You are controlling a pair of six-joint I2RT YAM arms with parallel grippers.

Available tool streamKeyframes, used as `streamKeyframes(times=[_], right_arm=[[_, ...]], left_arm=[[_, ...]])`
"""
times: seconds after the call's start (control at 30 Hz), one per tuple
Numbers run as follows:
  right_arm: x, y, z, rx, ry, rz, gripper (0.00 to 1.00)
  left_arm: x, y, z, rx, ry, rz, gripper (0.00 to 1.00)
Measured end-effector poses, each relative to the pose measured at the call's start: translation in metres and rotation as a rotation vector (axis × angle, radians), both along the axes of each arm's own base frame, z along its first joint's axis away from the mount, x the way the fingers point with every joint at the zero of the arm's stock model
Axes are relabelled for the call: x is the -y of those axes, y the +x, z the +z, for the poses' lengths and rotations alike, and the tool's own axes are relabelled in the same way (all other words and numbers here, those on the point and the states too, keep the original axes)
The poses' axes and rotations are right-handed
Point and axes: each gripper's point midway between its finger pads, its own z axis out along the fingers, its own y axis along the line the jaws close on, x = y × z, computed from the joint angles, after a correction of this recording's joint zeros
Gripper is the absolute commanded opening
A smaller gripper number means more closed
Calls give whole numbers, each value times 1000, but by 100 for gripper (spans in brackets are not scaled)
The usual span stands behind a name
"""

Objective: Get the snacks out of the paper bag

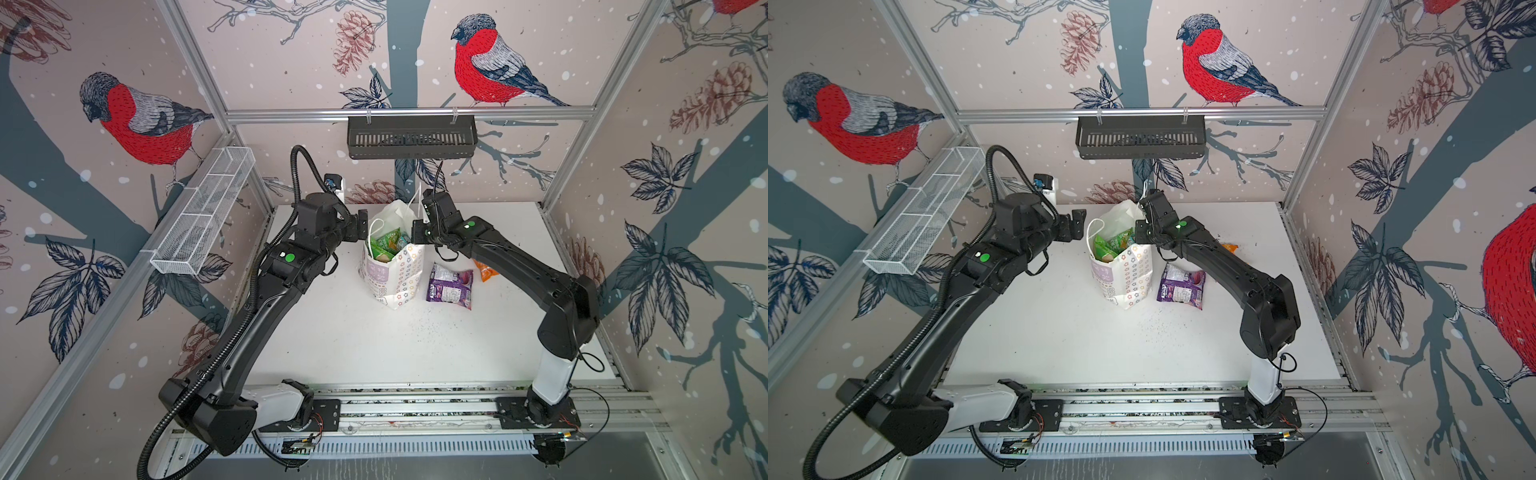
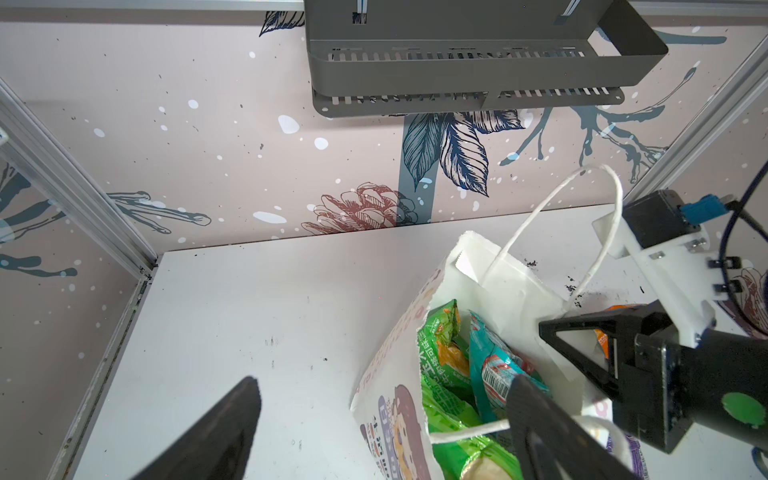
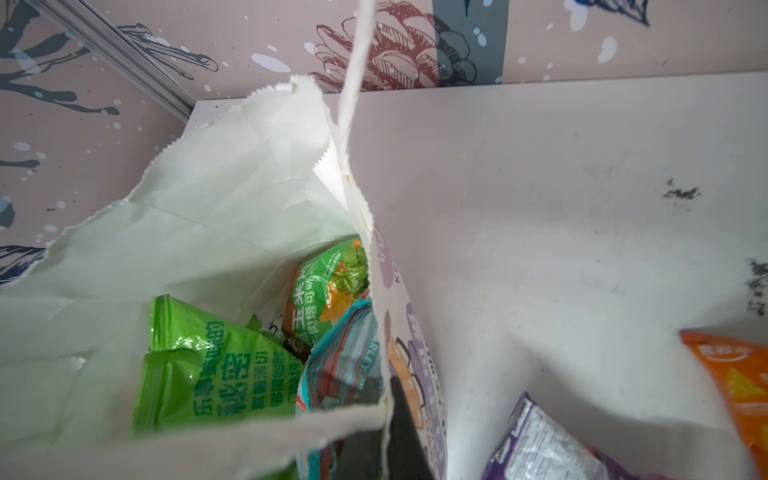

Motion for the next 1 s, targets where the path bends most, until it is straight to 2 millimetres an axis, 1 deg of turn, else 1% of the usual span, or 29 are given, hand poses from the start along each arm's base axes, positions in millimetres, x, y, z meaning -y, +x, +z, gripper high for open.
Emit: streamKeyframes(times=[0.1, 0.23, 0.37, 0.43, 0.5, 0.6, 0.67, 0.73, 0.8, 0.9, 1.0], right_arm=[[11, 11, 5, 72, -73, -14, 0], [21, 27, 20, 203, -178, -20, 0], [25, 39, 35, 320, -258, -12, 0], [22, 39, 38, 365, -286, 3, 0], [16, 32, 36, 402, -322, 34, 0], [-12, 7, 30, 462, -345, 131, 0], [-26, -6, 26, 491, -343, 174, 0], [-29, -10, 23, 505, -329, 174, 0], [-26, -11, 19, 506, -314, 160, 0], [-23, -15, 14, 497, -274, 137, 0], [-27, -24, 14, 488, -211, 146, 0]], left_arm=[[0, 0, 0, 1, 3, -1, 92], [0, 1, 0, 1, 9, 0, 92], [-2, 1, 1, 5, 15, 6, 92], [-3, 1, 2, 8, 17, 13, 92], [-5, -1, 4, 14, 16, 17, 92], [-6, -3, 8, 24, 11, 17, 92], [-7, -6, 10, 30, 7, 16, 92], [-7, -9, 9, 29, 1, 9, 92], [-4, -12, 6, 20, -12, -9, 92], [-2, -17, -2, 1, -24, -27, 92], [0, -23, -10, -19, -34, -51, 92]])
